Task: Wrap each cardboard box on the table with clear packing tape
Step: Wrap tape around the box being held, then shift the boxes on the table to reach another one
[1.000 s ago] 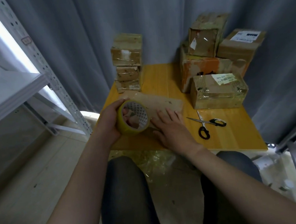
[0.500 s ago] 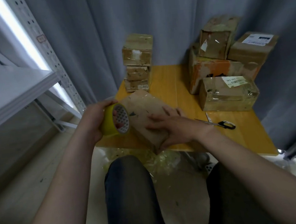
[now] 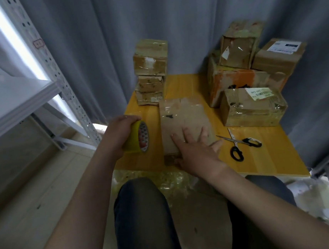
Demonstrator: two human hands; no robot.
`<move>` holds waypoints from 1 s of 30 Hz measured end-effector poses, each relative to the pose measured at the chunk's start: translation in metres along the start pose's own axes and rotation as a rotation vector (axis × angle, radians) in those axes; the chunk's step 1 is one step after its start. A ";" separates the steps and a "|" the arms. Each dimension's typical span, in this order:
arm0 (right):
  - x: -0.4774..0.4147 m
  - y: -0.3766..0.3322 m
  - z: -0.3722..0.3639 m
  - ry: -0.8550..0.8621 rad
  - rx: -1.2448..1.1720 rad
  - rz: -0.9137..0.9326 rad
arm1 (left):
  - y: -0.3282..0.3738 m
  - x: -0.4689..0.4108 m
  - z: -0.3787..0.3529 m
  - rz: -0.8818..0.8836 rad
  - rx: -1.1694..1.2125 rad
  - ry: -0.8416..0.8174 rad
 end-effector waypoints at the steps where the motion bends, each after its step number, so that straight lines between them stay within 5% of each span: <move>1: -0.005 0.001 0.000 0.020 0.009 -0.013 | -0.001 -0.002 -0.005 -0.001 -0.007 -0.001; 23: -0.176 0.037 0.045 0.075 -0.019 -0.096 | -0.004 -0.103 -0.102 -0.157 -0.264 -0.033; 30: -0.231 0.041 0.062 0.064 -0.007 -0.107 | -0.004 -0.137 -0.113 -0.062 -0.374 -0.123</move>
Point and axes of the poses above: each hand's wrist, its own x-axis away from the middle knuckle, its own z-axis out of the back of the hand, y = z × x, the point moved 4 cm from there along -x, towards the middle knuckle, and after that the axes turned 6 degrees about x, right-handed, at the moved point
